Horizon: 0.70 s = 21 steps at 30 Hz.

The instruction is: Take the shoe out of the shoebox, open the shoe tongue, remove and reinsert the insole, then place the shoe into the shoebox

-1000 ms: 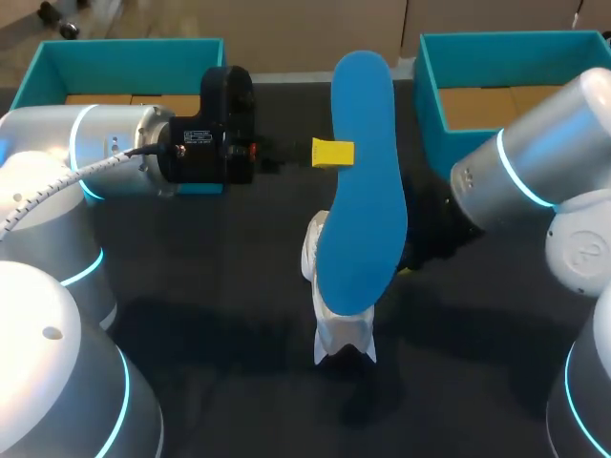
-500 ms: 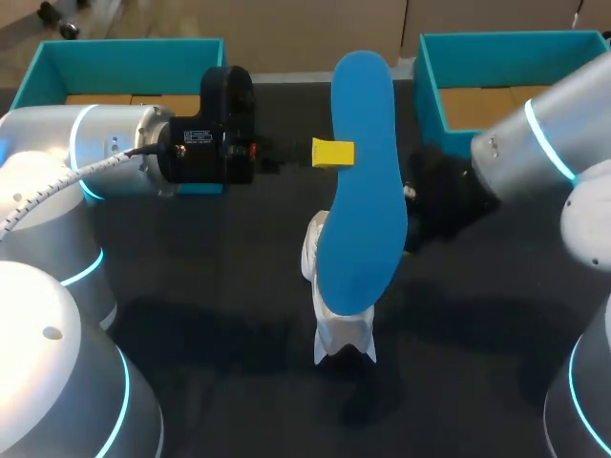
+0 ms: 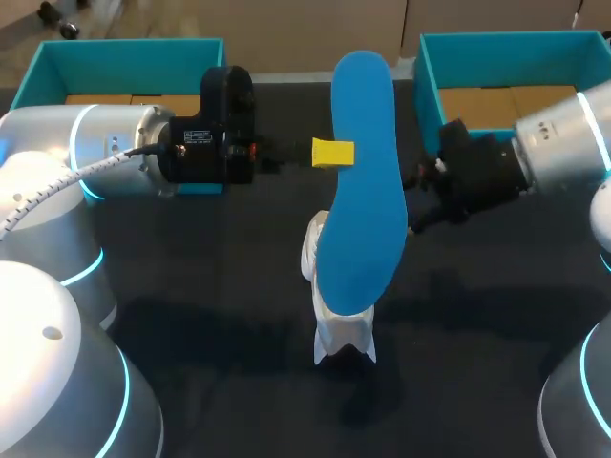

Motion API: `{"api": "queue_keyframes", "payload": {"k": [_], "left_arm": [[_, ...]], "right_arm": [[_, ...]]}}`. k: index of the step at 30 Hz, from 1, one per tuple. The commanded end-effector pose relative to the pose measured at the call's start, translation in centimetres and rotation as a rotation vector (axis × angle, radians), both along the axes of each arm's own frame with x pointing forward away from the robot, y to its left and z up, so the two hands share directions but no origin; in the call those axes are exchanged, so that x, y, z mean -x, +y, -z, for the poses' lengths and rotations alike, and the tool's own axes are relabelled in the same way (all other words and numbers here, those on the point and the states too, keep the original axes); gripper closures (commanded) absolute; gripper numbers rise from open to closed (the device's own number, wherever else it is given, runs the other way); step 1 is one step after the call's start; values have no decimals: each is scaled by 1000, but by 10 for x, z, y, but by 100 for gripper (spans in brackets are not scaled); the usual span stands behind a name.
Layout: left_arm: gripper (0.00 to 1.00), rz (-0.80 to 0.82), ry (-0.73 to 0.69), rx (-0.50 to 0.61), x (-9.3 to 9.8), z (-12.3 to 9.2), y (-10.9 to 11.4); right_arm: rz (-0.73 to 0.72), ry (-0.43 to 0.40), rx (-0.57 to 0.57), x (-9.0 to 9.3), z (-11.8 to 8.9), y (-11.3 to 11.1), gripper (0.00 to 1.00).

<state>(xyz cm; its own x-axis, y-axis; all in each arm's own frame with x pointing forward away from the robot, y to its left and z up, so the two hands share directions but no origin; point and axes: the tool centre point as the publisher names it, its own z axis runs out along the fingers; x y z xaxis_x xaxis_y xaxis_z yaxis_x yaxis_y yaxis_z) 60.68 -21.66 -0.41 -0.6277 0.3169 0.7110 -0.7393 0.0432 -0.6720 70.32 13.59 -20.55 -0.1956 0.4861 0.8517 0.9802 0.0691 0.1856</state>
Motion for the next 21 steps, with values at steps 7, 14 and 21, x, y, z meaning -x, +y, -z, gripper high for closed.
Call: {"api": "queue_keyframes", "payload": {"k": [7, 14, 21], "left_arm": [[100, 0, 0, 3, 0, 1, -2], [100, 0, 0, 3, 0, 1, -2], [100, 0, 0, 3, 0, 1, -2]], "right_arm": [[7, -6, -36, 7, 4, -4, 0], [-39, 23, -118, 8, -12, -4, 0], [-18, 25, -255, 5, -38, -11, 0]]}}
